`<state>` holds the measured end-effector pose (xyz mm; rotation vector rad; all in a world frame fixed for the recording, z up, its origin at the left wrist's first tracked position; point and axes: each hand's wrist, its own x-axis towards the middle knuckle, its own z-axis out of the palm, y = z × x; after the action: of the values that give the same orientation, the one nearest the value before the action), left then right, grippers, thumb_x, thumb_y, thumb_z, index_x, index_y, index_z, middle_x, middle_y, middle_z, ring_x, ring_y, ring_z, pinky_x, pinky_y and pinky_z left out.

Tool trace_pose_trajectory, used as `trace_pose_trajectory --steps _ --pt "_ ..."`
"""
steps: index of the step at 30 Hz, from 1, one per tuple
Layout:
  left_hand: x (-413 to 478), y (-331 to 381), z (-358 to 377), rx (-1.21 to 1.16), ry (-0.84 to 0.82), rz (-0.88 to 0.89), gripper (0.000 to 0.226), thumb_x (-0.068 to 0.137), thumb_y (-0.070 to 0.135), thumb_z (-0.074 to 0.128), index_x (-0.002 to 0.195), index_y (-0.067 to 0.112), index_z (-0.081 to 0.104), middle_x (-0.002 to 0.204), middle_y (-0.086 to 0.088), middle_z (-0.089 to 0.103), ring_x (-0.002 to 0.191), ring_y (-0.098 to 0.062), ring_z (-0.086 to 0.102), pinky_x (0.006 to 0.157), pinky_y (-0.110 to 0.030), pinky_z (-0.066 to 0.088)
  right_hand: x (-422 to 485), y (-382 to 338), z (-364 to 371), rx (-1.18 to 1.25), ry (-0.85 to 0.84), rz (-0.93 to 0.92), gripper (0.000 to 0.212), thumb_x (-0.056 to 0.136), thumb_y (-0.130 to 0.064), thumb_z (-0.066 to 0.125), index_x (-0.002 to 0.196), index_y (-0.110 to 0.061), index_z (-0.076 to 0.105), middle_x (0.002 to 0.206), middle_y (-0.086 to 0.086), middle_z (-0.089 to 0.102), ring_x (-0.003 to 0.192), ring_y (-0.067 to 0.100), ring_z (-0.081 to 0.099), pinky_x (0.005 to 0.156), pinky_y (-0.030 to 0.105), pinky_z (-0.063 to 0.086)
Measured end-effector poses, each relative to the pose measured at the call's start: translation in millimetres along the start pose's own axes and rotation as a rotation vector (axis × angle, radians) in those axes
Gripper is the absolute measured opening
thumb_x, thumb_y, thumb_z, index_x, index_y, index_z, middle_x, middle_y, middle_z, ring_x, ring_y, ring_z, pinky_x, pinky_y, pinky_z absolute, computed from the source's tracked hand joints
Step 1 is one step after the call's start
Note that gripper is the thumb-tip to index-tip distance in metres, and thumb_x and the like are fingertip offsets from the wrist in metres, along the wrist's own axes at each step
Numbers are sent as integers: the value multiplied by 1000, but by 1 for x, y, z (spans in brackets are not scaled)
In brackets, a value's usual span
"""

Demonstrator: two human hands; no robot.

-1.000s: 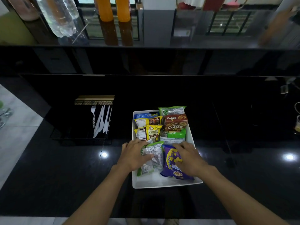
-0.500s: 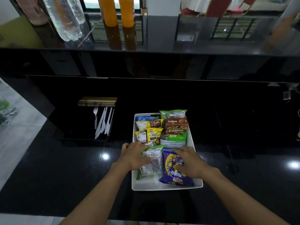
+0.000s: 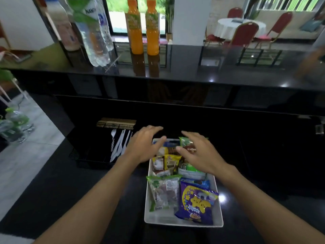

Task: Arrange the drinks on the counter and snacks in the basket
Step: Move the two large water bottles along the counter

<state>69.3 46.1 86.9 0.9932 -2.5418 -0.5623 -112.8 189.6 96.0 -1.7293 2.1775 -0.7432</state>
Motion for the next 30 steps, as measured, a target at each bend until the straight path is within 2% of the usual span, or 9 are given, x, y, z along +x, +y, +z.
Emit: trace_pose_trajectory --steps 6,10,14,19,22,24,27,30 --pt "40 20 -79 79 263 83 42 97 44 54 132 21 61 122 2 65 114 -18 59 93 -40 51 51 -48 -47 93 110 -181 72 89 -67 52 146 -23 50 140 -6 56 131 11 49 110 39 42" --pt "61 29 -123 206 288 93 45 99 45 51 136 20 58 128 -1 62 119 -22 55 97 -40 47 86 -77 -81 84 174 -275 70 89 -69 51 142 -23 54 133 -4 60 122 12 54 104 36 47" --pt "76 29 -161 245 286 37 52 99 48 50 142 19 53 139 -3 56 127 -24 50 104 -42 43 124 -97 -111 53 232 -307 67 91 -66 51 144 -24 51 143 -1 56 130 16 51 105 30 38" --pt "85 20 -198 265 361 -83 53 99 51 48 141 18 51 139 -6 55 124 -25 52 101 -43 44 164 -116 -130 9 159 -297 73 93 -68 48 150 -24 43 152 1 49 137 22 45 112 42 38" --pt "87 8 -217 260 422 -149 46 98 49 50 129 17 59 132 -6 58 118 -26 55 98 -45 46 183 -130 -132 33 148 -312 70 93 -66 50 148 -22 44 147 5 52 132 26 49 100 34 38" --pt "85 -2 -229 234 452 -175 41 97 47 51 123 17 61 126 -5 59 112 -24 56 95 -44 47 194 -142 -129 63 122 -321 69 93 -64 53 146 -21 45 143 7 55 126 27 53 95 34 40" --pt "84 -25 -248 206 494 -220 34 97 42 52 116 16 60 118 -6 60 105 -25 57 90 -43 47 209 -162 -120 97 86 -302 77 92 -62 57 151 -15 39 146 10 52 127 28 53 103 41 45" --pt "89 -50 -267 143 519 -242 22 96 36 54 107 18 58 114 -6 60 101 -26 59 89 -44 48 225 -182 -108 153 88 -280 78 91 -58 62 150 -13 37 145 12 52 125 29 54 104 46 47"
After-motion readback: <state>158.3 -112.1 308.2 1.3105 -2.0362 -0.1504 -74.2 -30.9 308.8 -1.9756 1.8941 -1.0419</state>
